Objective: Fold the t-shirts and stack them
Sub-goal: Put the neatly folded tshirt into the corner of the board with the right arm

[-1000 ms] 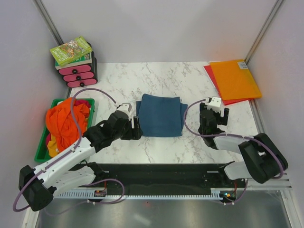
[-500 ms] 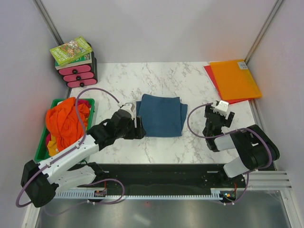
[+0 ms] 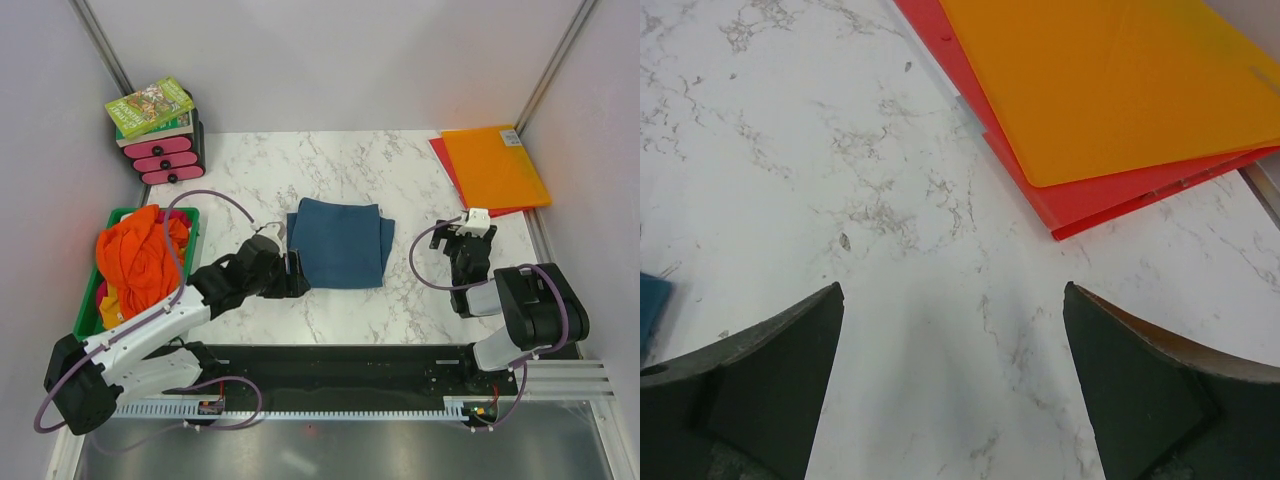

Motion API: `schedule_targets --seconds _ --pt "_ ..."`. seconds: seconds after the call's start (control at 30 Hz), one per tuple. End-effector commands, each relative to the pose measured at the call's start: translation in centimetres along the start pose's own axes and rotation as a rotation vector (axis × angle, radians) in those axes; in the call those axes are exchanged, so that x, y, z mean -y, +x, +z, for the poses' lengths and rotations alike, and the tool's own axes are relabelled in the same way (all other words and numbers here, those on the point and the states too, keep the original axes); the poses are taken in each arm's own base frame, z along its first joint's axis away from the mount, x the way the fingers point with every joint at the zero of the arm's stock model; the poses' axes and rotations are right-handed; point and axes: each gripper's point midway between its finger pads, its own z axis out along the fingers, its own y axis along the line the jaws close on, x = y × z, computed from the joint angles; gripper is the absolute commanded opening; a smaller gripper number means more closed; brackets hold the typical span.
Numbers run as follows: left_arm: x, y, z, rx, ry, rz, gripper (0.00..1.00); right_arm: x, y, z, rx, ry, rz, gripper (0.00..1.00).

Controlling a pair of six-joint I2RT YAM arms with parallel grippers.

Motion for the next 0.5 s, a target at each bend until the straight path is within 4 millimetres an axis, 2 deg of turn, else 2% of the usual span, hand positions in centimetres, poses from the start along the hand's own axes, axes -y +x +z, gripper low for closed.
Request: schedule_targets --seconds 0.0,0.3,0.47 --pt "0.3 -0.7 -0.1 0.047 0.007 -0.028 0.74 -1.7 -1.2 0.4 0.032 -0.092 0.03 0.98" --pt "-0.7 -3.4 -0.2 0.15 -0.082 0.027 0.74 -1.7 -1.2 0.4 0.032 -0.093 0.032 0.98" --pt "-0.9 -3.2 1.0 0.118 -0.125 0.049 0.74 -1.7 -1.2 0.4 0.032 -0.092 0.03 0.98"
